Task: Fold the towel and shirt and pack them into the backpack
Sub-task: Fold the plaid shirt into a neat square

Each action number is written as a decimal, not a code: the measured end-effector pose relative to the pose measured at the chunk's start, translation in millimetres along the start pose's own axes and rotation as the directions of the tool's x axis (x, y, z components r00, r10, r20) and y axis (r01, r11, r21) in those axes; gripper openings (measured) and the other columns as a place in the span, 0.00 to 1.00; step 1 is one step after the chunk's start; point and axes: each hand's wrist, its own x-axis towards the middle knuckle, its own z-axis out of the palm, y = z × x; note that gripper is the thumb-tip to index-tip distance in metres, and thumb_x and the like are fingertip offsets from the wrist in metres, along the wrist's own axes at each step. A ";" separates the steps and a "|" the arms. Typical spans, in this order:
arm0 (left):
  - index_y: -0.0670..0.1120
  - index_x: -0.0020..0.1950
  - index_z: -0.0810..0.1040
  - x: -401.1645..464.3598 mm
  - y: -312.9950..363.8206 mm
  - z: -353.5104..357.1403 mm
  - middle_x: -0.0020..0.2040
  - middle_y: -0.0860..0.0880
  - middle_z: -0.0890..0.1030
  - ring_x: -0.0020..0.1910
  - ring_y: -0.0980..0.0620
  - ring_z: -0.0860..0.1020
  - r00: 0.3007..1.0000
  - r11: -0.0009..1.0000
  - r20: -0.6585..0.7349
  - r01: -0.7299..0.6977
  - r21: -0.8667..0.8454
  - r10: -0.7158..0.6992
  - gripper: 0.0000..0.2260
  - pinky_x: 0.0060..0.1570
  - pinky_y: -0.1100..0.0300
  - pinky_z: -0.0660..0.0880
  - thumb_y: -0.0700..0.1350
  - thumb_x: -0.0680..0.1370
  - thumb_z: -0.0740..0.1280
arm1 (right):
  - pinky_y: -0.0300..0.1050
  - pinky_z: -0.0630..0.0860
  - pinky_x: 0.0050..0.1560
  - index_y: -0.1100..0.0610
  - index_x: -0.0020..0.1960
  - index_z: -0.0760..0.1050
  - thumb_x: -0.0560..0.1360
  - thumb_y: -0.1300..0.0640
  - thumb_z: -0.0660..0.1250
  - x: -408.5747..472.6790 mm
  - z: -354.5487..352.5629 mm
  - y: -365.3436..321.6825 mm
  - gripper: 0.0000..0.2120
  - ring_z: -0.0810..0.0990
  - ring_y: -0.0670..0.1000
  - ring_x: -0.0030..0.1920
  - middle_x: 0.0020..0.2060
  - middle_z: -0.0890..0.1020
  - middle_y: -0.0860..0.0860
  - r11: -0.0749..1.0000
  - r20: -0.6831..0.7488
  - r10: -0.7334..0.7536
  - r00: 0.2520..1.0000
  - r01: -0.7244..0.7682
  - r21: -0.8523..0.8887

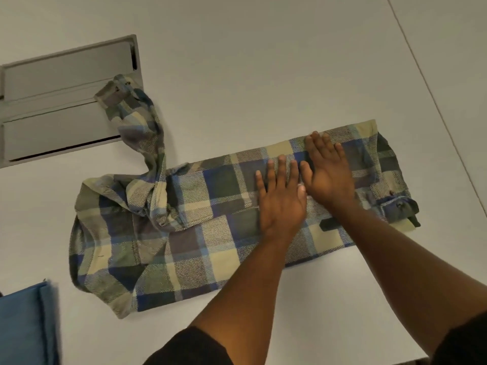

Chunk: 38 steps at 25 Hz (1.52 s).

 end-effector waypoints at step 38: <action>0.49 0.81 0.44 -1.8 1.5 6.2 0.82 0.47 0.44 0.80 0.45 0.42 0.999 1.000 -0.035 -0.007 -0.008 0.007 0.28 0.77 0.42 0.47 0.57 0.83 0.44 | 0.52 0.52 0.77 0.54 0.77 0.62 0.83 0.48 0.47 -36.7 2.9 -6.6 0.25 0.56 0.51 0.78 0.78 0.62 0.51 0.997 -0.033 0.056 0.998 -0.054 0.053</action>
